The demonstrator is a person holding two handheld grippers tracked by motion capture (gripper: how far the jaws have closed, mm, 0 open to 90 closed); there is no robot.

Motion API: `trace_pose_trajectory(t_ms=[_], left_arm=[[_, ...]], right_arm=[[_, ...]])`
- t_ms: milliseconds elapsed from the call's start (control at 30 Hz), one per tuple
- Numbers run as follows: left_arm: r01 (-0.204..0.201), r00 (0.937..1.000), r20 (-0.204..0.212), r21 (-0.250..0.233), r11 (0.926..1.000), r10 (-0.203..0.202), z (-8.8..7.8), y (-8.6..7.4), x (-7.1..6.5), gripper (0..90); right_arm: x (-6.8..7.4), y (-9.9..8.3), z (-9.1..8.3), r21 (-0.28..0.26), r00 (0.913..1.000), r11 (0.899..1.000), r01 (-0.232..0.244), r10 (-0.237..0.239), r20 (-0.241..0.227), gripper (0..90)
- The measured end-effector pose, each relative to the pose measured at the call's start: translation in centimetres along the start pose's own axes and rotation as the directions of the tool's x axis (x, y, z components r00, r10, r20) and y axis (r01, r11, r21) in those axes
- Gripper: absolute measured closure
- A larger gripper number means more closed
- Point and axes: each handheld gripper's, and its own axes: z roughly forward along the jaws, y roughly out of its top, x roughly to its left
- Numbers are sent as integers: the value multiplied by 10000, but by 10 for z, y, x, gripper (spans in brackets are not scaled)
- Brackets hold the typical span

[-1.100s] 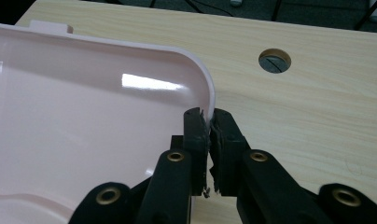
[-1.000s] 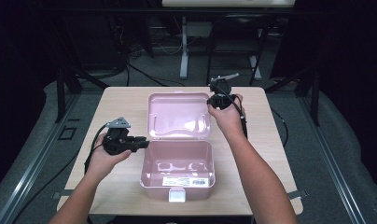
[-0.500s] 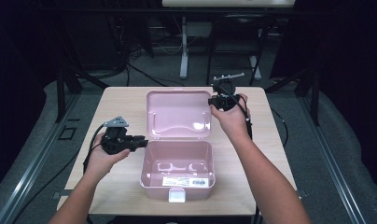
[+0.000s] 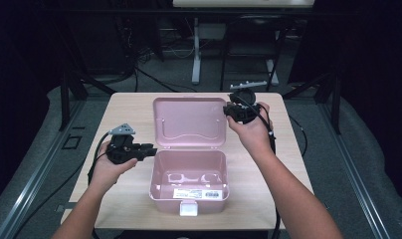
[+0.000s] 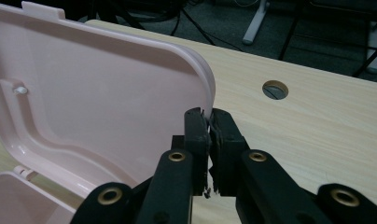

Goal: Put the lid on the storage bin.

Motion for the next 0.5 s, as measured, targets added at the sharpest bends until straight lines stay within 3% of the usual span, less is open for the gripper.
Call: trace_pose_trajectory(t_ms=[500], left_arm=[[-67,9998,-195,-300,9995,61,-6,2,-3,671]], right_arm=[[7,-12,-24,-527,9987,9976,441,-453,-215,861]])
